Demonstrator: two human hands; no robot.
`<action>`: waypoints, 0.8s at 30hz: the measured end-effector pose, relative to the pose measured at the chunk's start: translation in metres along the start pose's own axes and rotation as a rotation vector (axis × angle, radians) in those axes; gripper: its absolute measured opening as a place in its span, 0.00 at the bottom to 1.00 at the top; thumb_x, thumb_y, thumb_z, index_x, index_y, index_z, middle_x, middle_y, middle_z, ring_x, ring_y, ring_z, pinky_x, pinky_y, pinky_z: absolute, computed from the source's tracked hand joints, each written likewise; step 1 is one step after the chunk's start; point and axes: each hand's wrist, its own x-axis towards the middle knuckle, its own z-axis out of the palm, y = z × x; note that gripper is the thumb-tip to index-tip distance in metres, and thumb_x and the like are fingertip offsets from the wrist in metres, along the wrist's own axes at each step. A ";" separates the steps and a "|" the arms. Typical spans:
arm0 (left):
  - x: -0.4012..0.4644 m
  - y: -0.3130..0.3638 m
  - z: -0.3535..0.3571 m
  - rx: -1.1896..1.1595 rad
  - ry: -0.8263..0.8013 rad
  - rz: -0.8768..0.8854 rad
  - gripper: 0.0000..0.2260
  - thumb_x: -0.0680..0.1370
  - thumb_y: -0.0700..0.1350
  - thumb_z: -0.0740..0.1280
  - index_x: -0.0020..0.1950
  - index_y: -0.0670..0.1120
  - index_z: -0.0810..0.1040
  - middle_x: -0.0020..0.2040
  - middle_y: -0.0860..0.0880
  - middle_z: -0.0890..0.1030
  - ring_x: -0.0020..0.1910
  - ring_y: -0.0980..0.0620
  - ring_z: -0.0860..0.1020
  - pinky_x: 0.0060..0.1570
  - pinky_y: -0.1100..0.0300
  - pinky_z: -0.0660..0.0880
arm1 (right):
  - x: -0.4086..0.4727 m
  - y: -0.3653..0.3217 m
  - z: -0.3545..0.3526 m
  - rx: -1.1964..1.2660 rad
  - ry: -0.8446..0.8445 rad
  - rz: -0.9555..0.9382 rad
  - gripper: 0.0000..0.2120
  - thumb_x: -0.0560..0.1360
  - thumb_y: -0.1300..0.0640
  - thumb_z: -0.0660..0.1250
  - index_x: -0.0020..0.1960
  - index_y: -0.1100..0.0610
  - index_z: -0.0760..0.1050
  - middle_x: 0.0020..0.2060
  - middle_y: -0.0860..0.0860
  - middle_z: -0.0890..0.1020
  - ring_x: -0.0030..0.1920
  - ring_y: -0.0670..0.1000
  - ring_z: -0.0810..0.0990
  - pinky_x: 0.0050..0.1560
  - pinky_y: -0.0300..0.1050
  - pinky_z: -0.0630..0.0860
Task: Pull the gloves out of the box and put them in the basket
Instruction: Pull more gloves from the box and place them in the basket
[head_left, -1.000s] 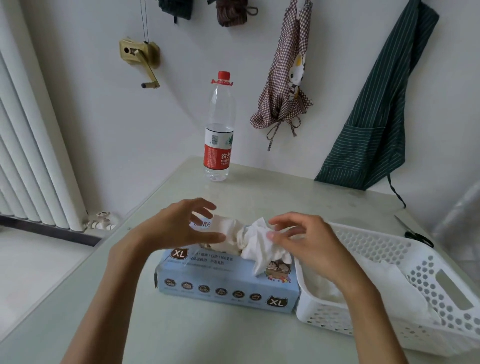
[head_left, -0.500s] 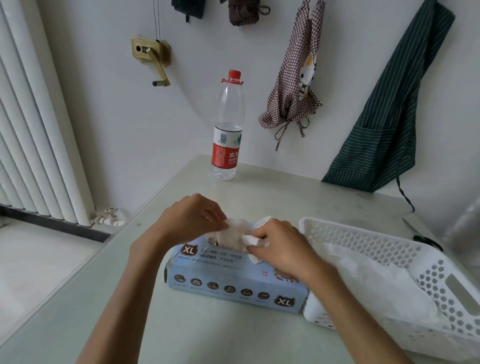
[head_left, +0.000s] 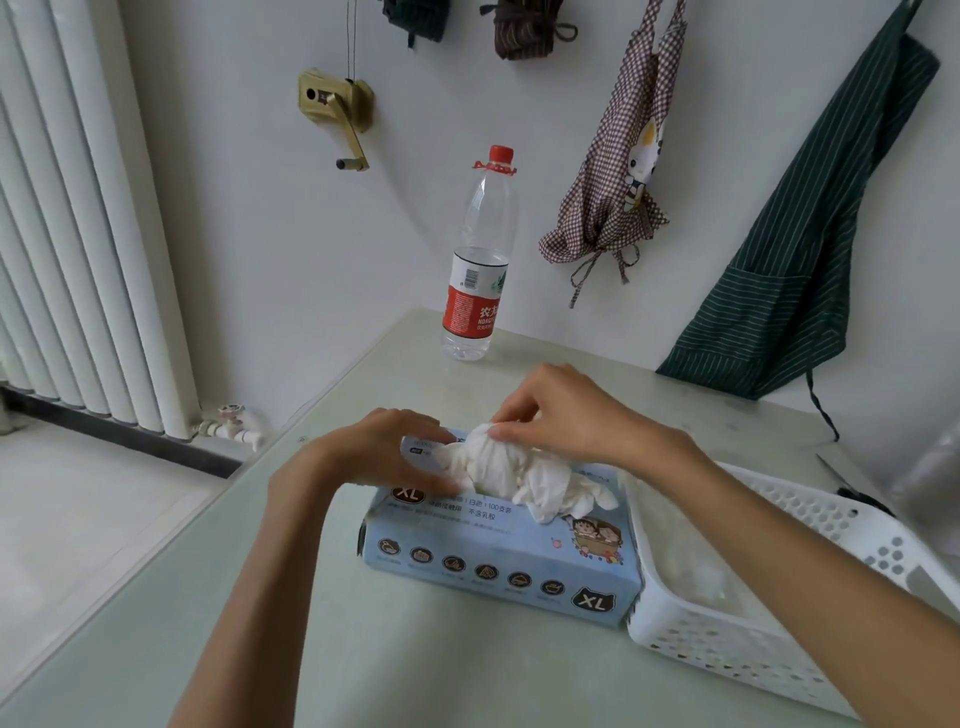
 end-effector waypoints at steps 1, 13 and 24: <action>0.000 -0.001 0.000 0.006 -0.004 -0.003 0.30 0.67 0.62 0.73 0.68 0.61 0.71 0.71 0.56 0.67 0.70 0.53 0.64 0.68 0.53 0.64 | 0.000 0.003 -0.001 0.019 0.008 -0.006 0.08 0.75 0.53 0.69 0.52 0.54 0.84 0.49 0.47 0.85 0.47 0.43 0.82 0.53 0.45 0.78; -0.008 0.007 -0.005 -0.075 -0.031 0.031 0.37 0.67 0.58 0.74 0.73 0.57 0.64 0.70 0.53 0.69 0.60 0.56 0.69 0.64 0.55 0.67 | -0.008 0.007 -0.017 0.267 0.256 0.046 0.07 0.71 0.51 0.73 0.45 0.53 0.84 0.39 0.44 0.85 0.39 0.40 0.81 0.43 0.32 0.76; -0.012 0.022 -0.011 -0.171 0.318 0.143 0.10 0.67 0.49 0.77 0.44 0.55 0.79 0.45 0.57 0.82 0.43 0.57 0.81 0.49 0.55 0.78 | -0.005 0.012 -0.005 0.550 0.096 0.256 0.10 0.76 0.48 0.66 0.53 0.51 0.79 0.47 0.46 0.83 0.43 0.43 0.78 0.39 0.34 0.69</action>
